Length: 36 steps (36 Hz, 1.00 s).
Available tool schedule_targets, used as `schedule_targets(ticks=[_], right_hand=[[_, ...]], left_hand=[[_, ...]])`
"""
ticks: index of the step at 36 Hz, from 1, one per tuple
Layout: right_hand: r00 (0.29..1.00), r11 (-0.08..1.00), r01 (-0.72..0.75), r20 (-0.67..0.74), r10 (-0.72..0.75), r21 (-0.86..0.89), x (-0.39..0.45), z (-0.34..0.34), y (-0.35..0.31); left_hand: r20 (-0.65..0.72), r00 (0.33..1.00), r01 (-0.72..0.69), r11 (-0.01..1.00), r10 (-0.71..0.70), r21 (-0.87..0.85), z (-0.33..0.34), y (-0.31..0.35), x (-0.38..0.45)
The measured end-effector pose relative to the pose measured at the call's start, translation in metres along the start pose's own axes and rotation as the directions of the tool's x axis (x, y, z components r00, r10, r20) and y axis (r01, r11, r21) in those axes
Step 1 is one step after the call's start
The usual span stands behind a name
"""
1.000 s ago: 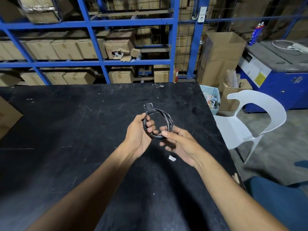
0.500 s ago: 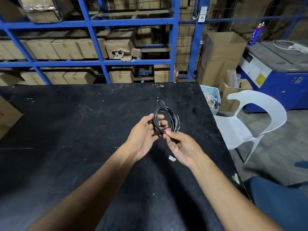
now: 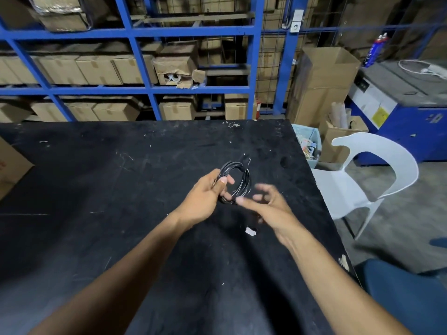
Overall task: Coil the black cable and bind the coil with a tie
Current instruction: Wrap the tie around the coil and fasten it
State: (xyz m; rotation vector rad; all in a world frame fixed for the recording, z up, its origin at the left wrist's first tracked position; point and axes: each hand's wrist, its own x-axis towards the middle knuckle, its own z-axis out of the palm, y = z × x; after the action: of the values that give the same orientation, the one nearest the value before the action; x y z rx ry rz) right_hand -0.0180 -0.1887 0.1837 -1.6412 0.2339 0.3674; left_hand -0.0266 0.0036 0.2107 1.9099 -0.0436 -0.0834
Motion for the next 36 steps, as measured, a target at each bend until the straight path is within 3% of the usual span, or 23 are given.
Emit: schedule_targets(ticks=[2,3,5,6,9,12,19,25,33,36], right_hand=[[0.950,0.963,0.194,-0.209,-0.232,-0.188,0.003,-0.011,-0.007],[0.890,0.900,0.319,-0.233,-0.392,-0.298,0.004,-0.017,-0.011],[0.762,0.695,0.530,-0.088,-0.642,-0.485,0.005,-0.028,-0.022],[0.720,0.595,0.604,0.043,-0.693,-0.531,0.003,-0.031,-0.030],[0.705,0.440,0.692,0.403,-0.584,-0.573,-0.002,-0.028,-0.047],[0.716,0.307,0.674,0.492,-0.495,-0.672,-0.003,-0.019,-0.050],[0.756,0.562,0.641,0.308,-0.577,-0.522,0.011,-0.029,-0.038],[0.777,0.634,0.621,0.252,-0.578,-0.461,0.017,-0.024,-0.017],[0.801,0.658,0.585,0.208,-0.561,-0.475,0.020,-0.021,0.007],[0.831,0.693,0.542,0.179,-0.527,-0.476,0.024,-0.021,0.014]], left_hand=[[0.059,0.998,0.017,0.991,-0.025,0.136,-0.008,-0.001,0.001],[0.086,0.996,0.013,0.978,-0.032,0.211,-0.011,0.000,0.000],[0.143,0.989,-0.033,0.927,-0.023,0.374,-0.014,0.002,-0.002],[0.175,0.984,-0.063,0.894,-0.017,0.444,-0.013,0.004,-0.004],[0.256,0.967,-0.152,0.822,0.007,0.549,-0.007,0.012,-0.008],[0.279,0.960,-0.181,0.837,0.035,0.517,-0.002,0.021,-0.010],[0.201,0.977,-0.151,0.904,0.074,0.399,-0.014,0.014,-0.007],[0.217,0.976,-0.008,0.991,-0.022,0.137,-0.010,-0.001,-0.003],[0.229,0.972,-0.038,0.942,-0.042,0.333,-0.005,-0.019,-0.001],[0.273,0.960,-0.027,0.957,-0.055,0.290,-0.003,-0.027,0.001]])
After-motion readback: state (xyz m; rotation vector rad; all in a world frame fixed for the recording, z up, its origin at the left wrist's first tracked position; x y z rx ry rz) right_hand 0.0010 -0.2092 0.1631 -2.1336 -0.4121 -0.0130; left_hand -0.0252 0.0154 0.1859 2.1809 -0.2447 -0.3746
